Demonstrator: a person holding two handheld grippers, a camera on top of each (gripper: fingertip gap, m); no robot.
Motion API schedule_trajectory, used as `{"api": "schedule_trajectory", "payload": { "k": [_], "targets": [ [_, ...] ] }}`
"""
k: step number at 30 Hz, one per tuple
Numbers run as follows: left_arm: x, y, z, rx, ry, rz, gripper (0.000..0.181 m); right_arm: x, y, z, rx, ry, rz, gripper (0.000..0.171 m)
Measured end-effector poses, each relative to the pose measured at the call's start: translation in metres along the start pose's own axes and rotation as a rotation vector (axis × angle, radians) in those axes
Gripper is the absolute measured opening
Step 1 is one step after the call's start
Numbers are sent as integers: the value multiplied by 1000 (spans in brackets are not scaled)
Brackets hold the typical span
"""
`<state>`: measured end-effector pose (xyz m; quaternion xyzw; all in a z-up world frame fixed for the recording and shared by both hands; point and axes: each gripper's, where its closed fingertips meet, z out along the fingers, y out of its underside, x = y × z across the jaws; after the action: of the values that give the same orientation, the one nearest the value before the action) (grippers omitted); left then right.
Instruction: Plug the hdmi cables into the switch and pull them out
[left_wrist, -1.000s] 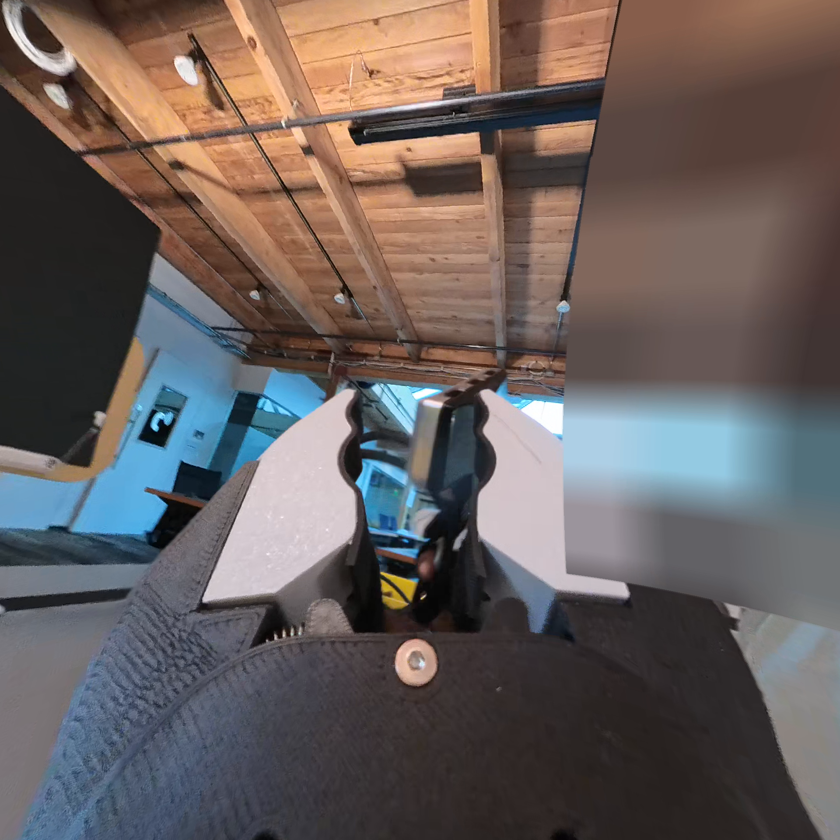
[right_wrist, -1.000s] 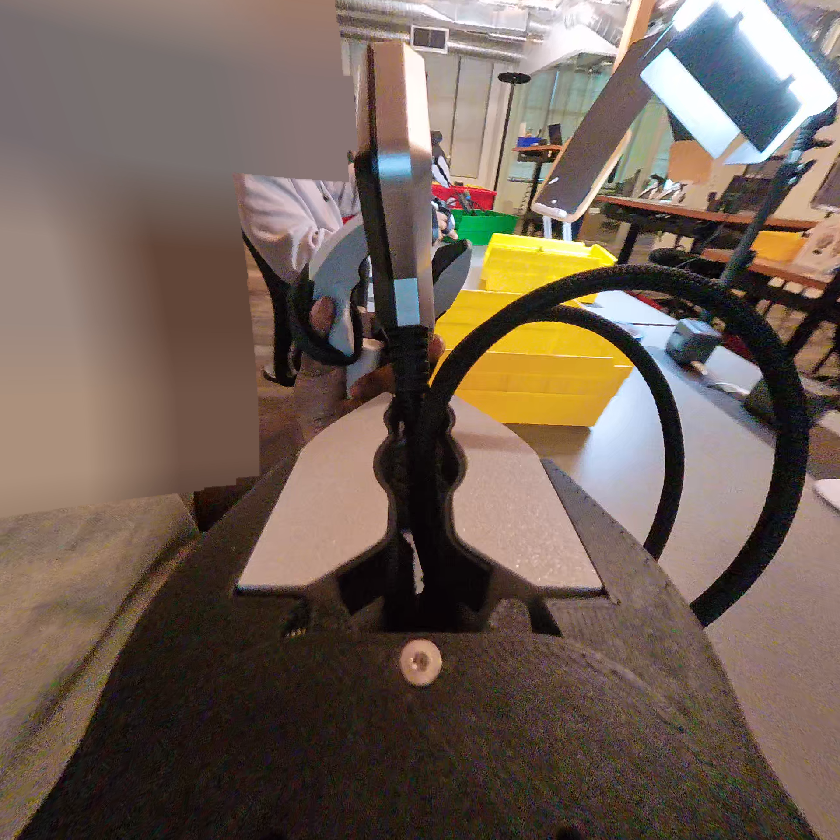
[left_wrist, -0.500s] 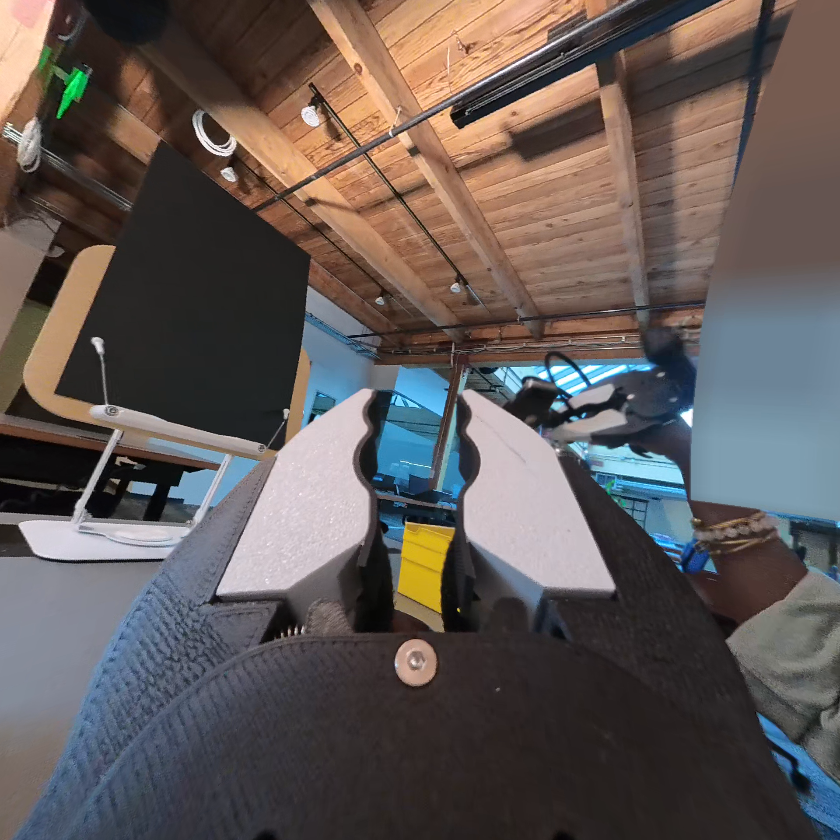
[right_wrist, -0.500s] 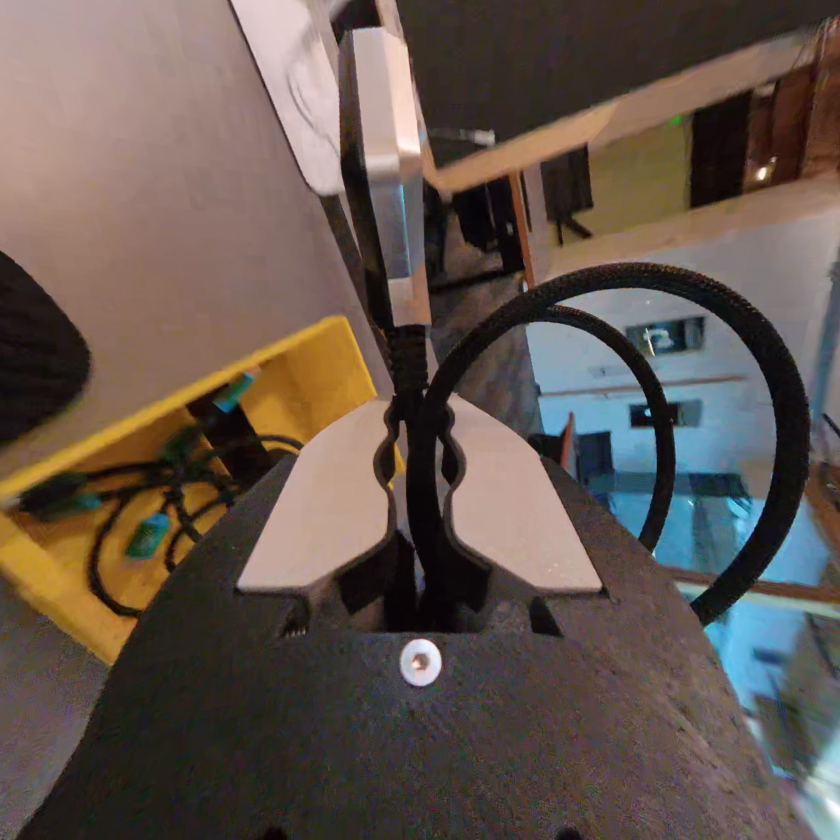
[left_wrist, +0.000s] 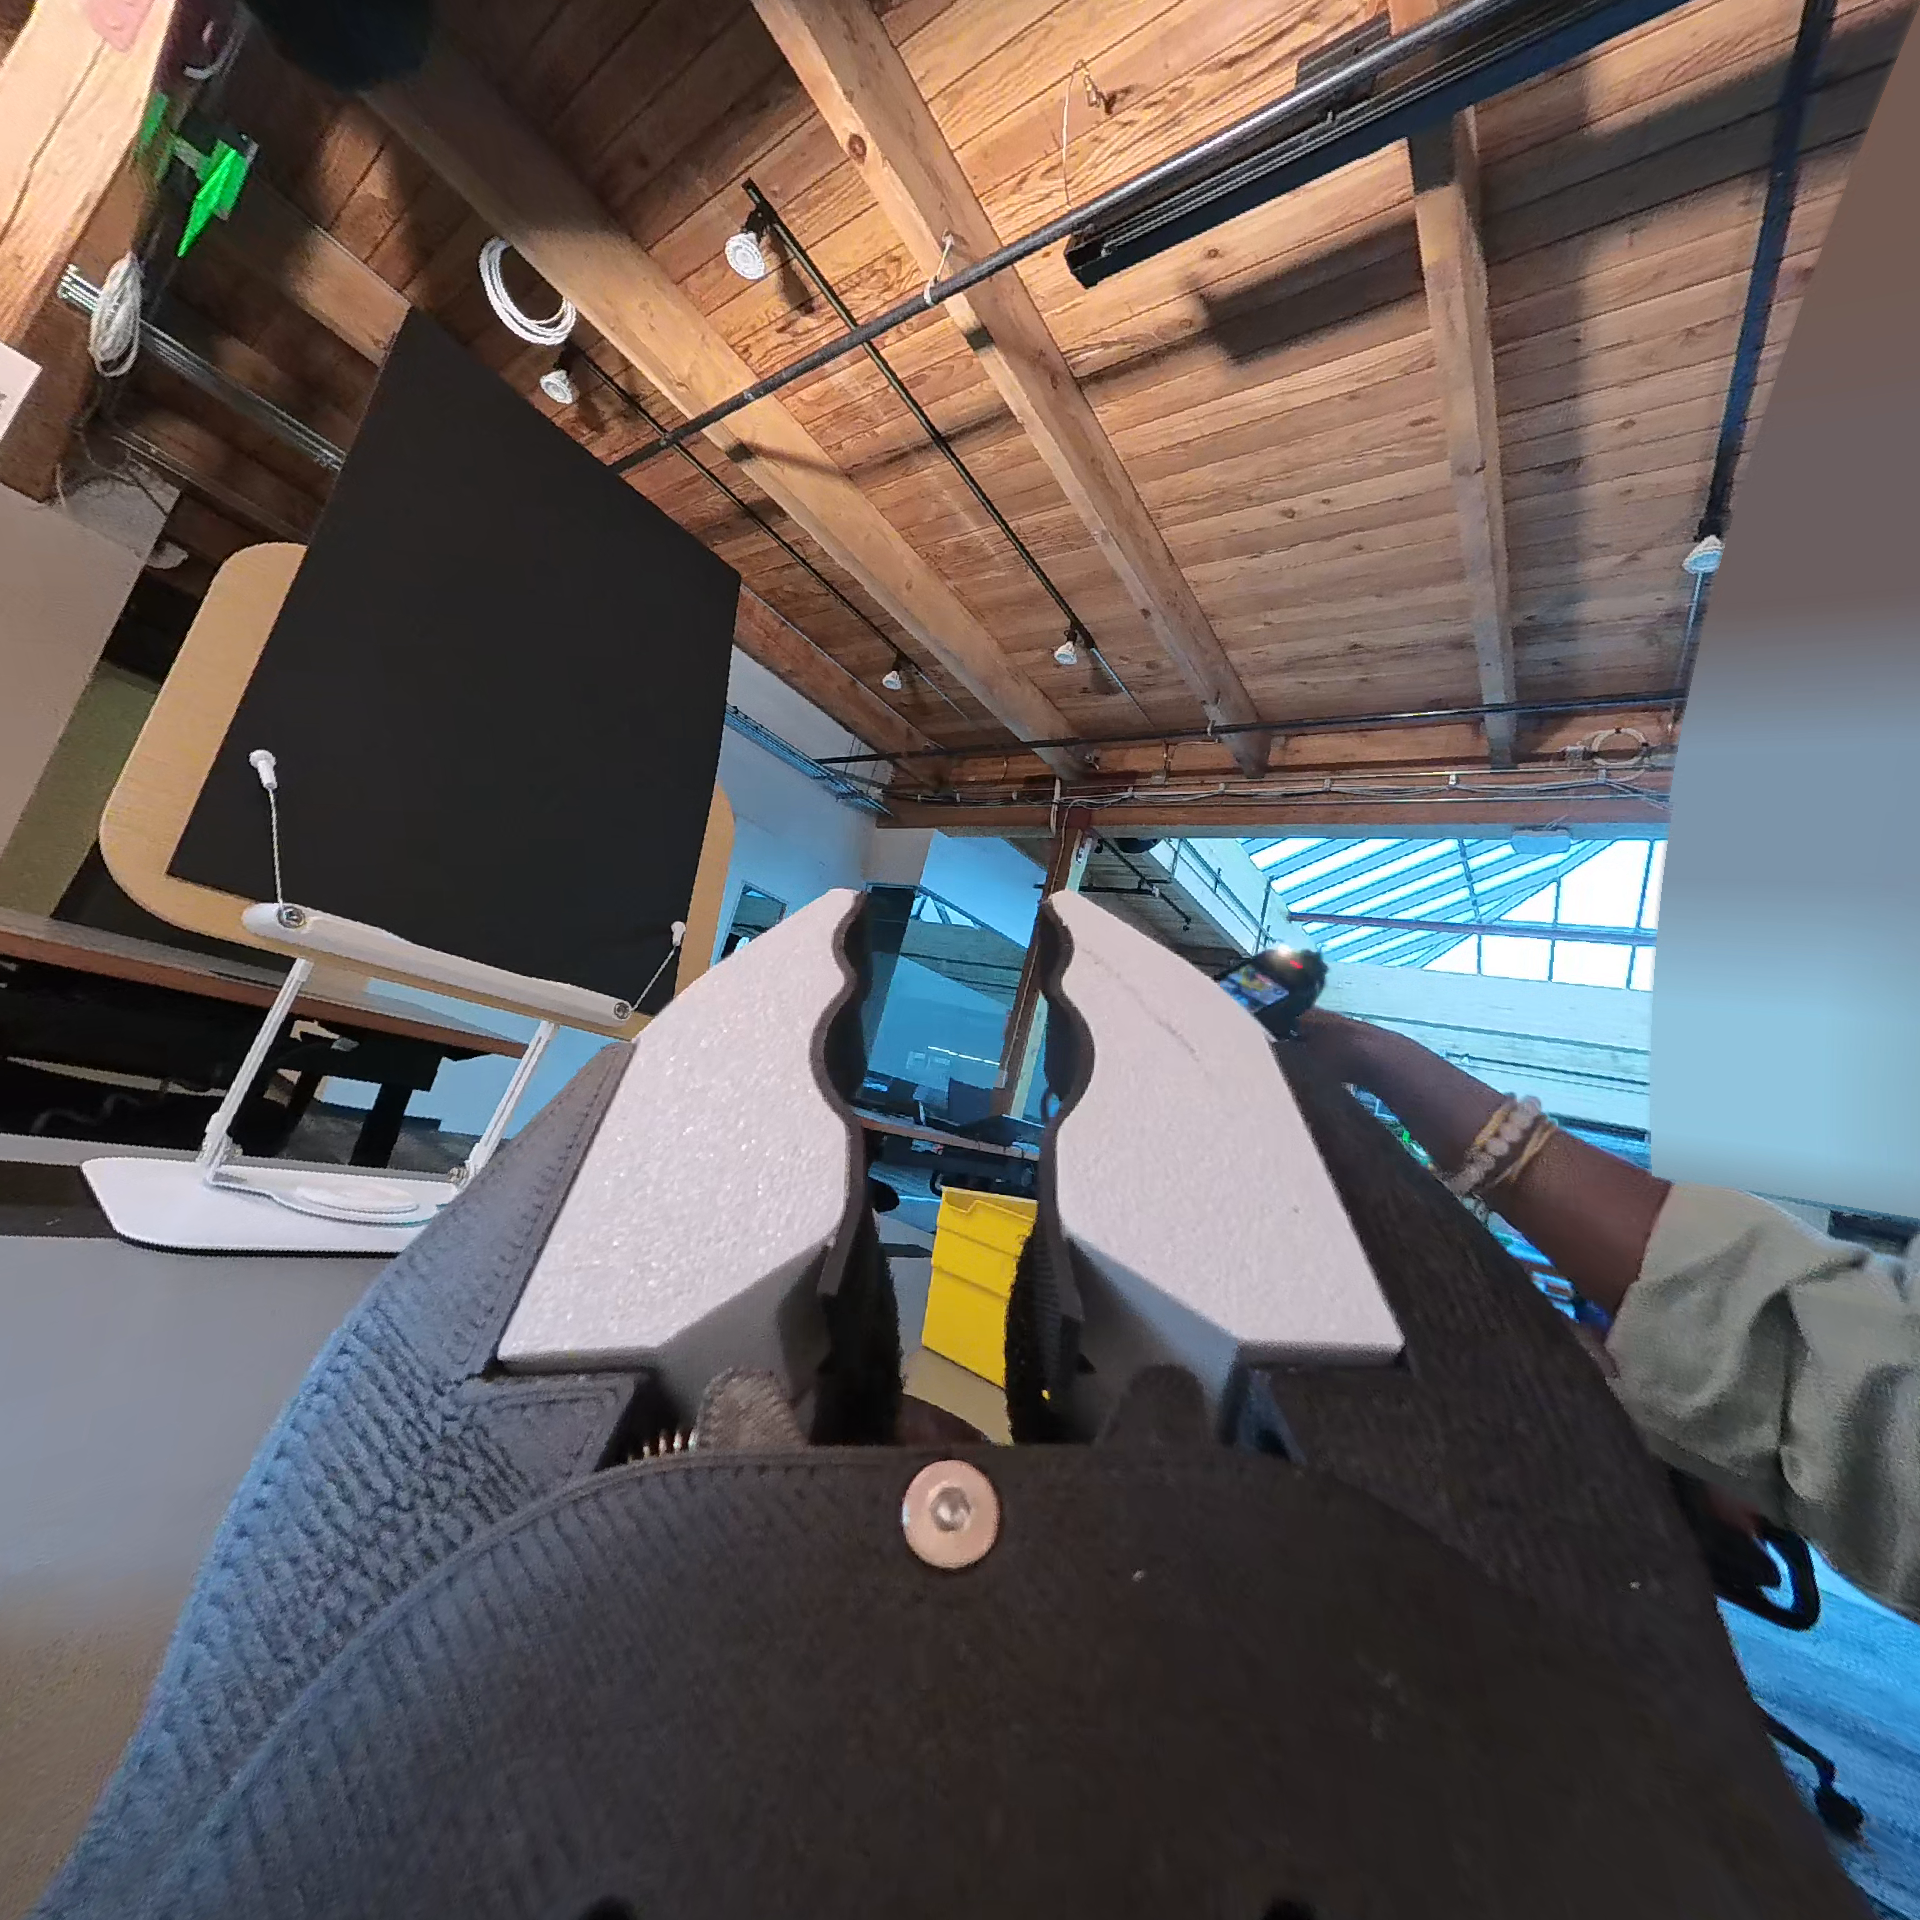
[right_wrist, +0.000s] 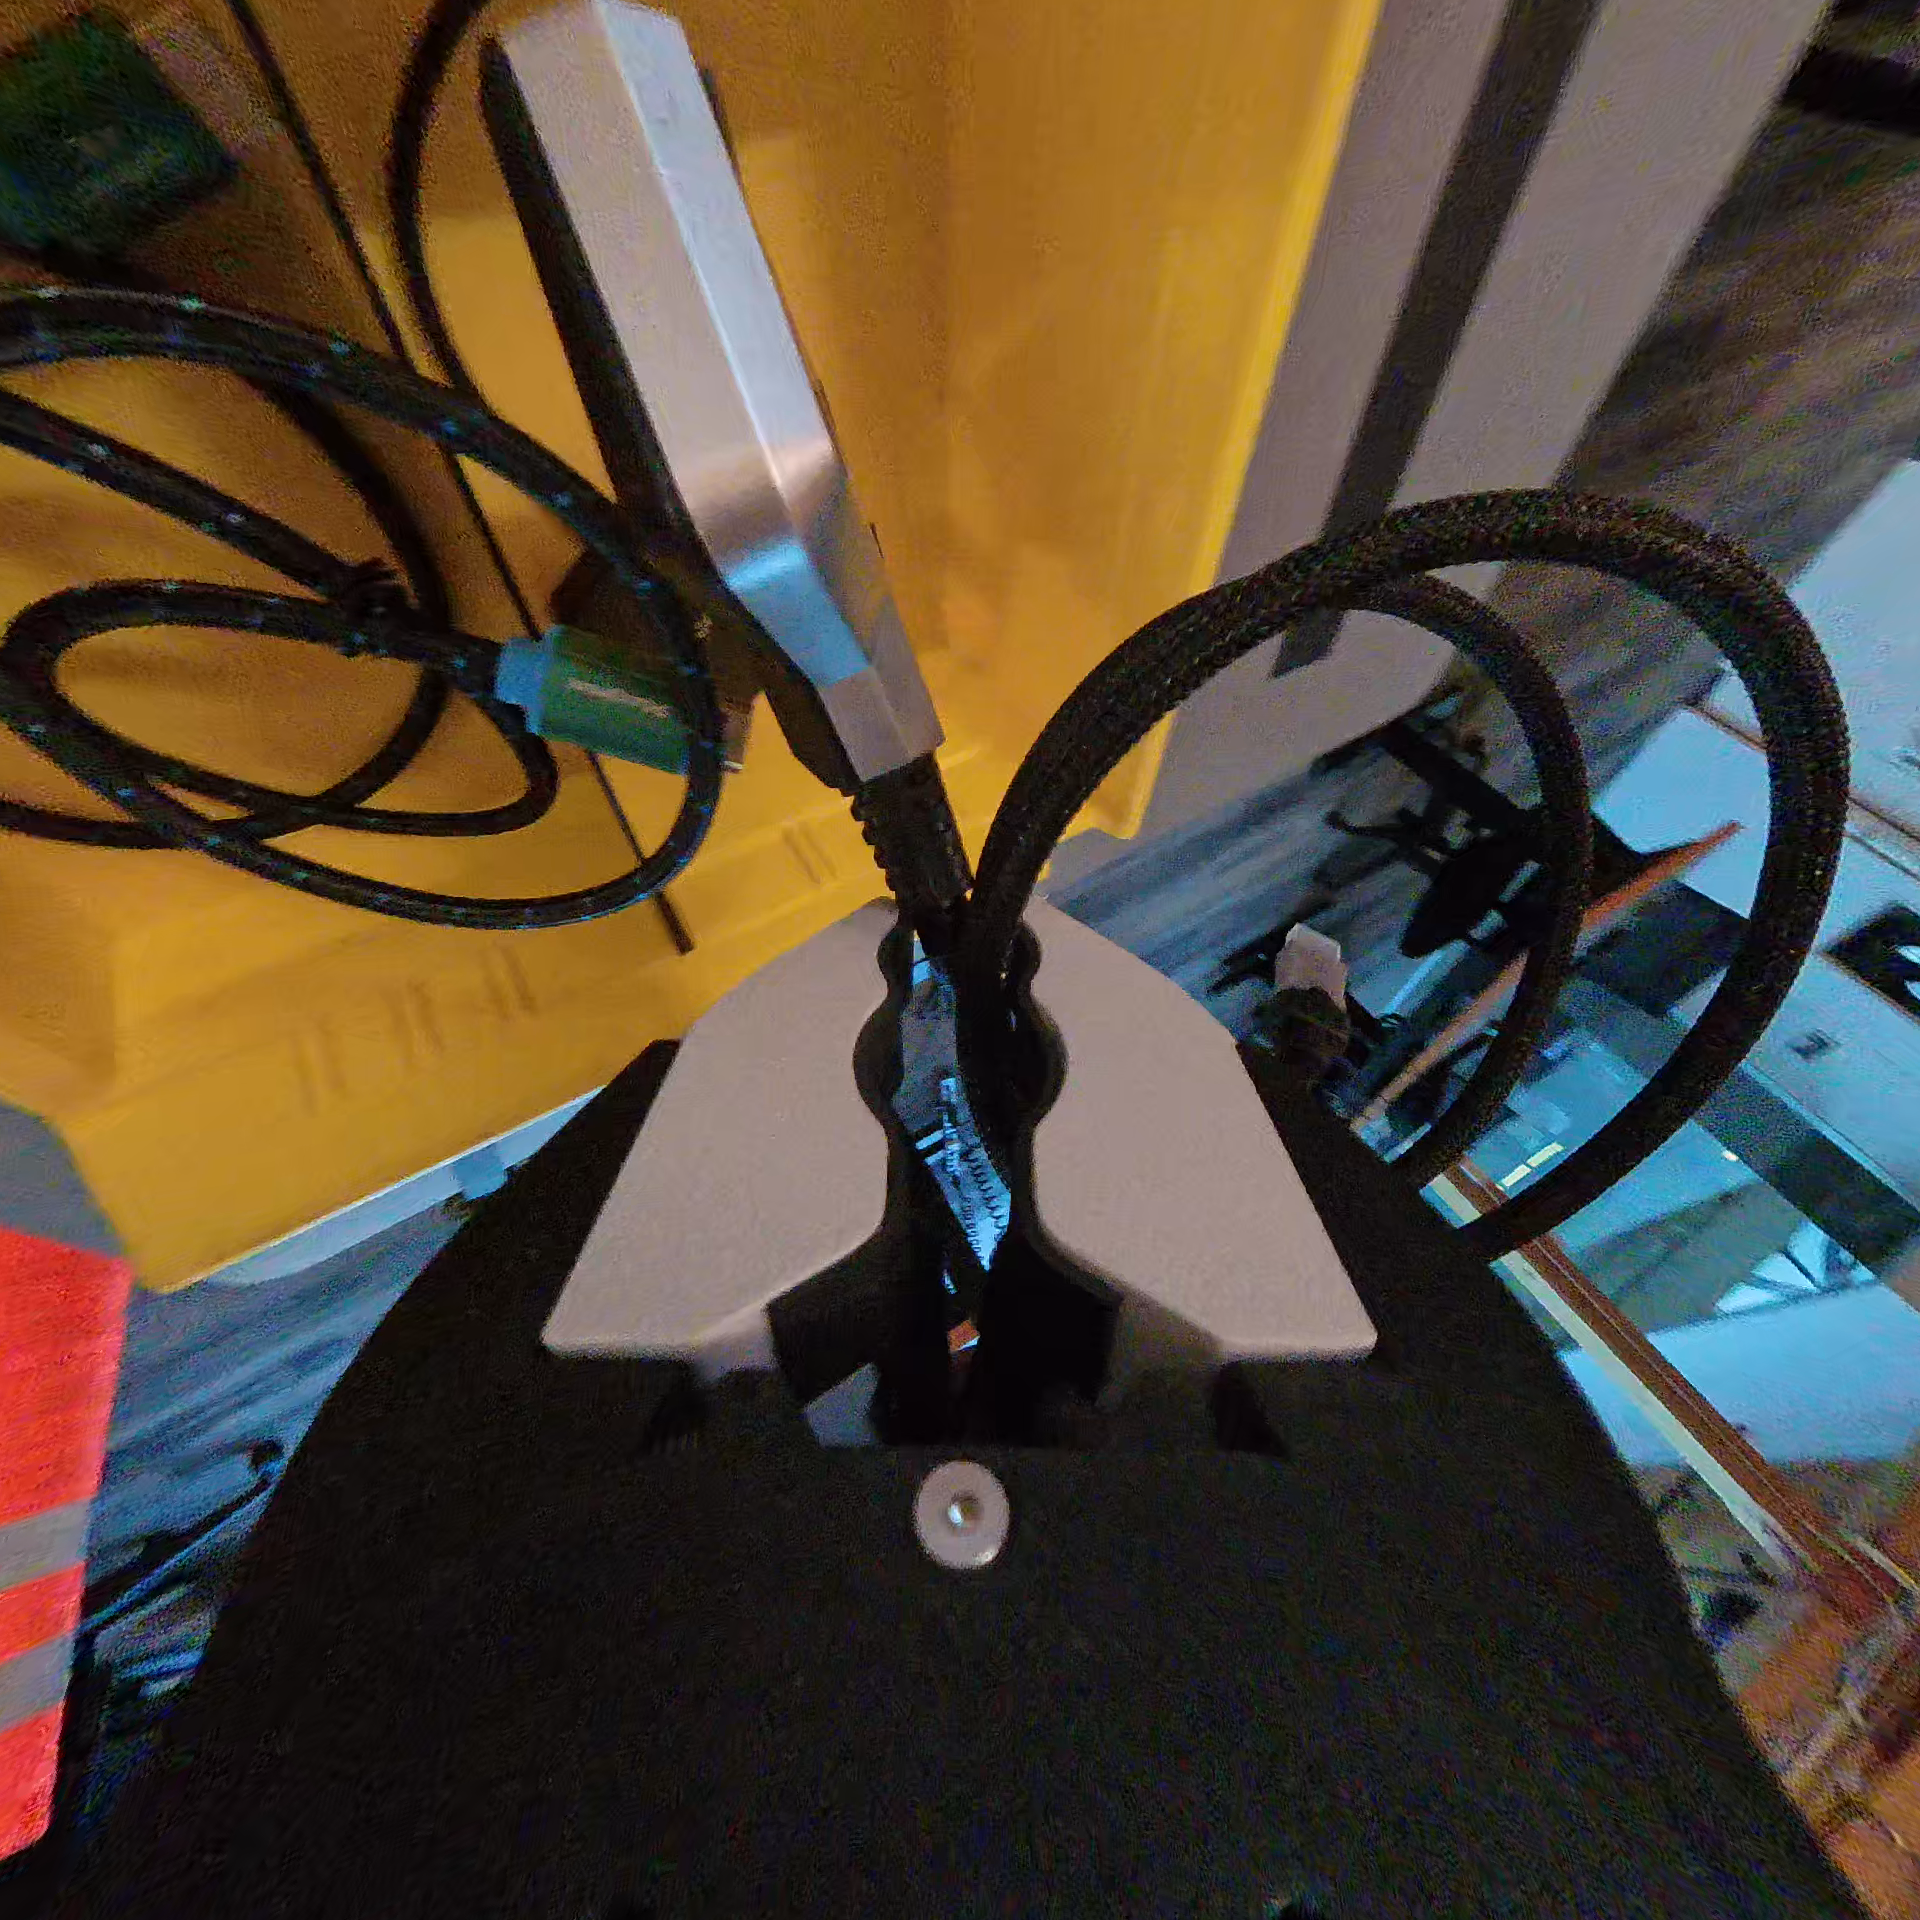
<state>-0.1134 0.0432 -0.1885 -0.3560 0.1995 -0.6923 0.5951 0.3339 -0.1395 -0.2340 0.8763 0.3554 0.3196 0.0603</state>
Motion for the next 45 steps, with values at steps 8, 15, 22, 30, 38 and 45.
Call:
{"api": "schedule_trajectory", "payload": {
  "k": [8, 15, 22, 30, 38, 45],
  "targets": [
    [-1, 0, 0, -1, -6, 1, 29, -5, -3, 24, -124, -142, -86, 16],
    [-2, 0, 0, -4, -9, 7, 29, -29, -16, 32, -189, -376, -148, 15],
    [-2, 1, 0, -9, -10, 0, 29, -28, -18, 43, -200, -431, -151, 14],
    [-3, 1, 0, -12, -13, 4, 29, -20, -17, 54, -145, -393, -107, 32],
    [-3, 1, 0, -11, -14, 4, 29, -15, -24, 41, 94, -442, 108, 39],
    [-4, 2, 0, -14, -17, 6, 29, -11, -29, 22, 277, -545, 347, 69]
  ]
}}
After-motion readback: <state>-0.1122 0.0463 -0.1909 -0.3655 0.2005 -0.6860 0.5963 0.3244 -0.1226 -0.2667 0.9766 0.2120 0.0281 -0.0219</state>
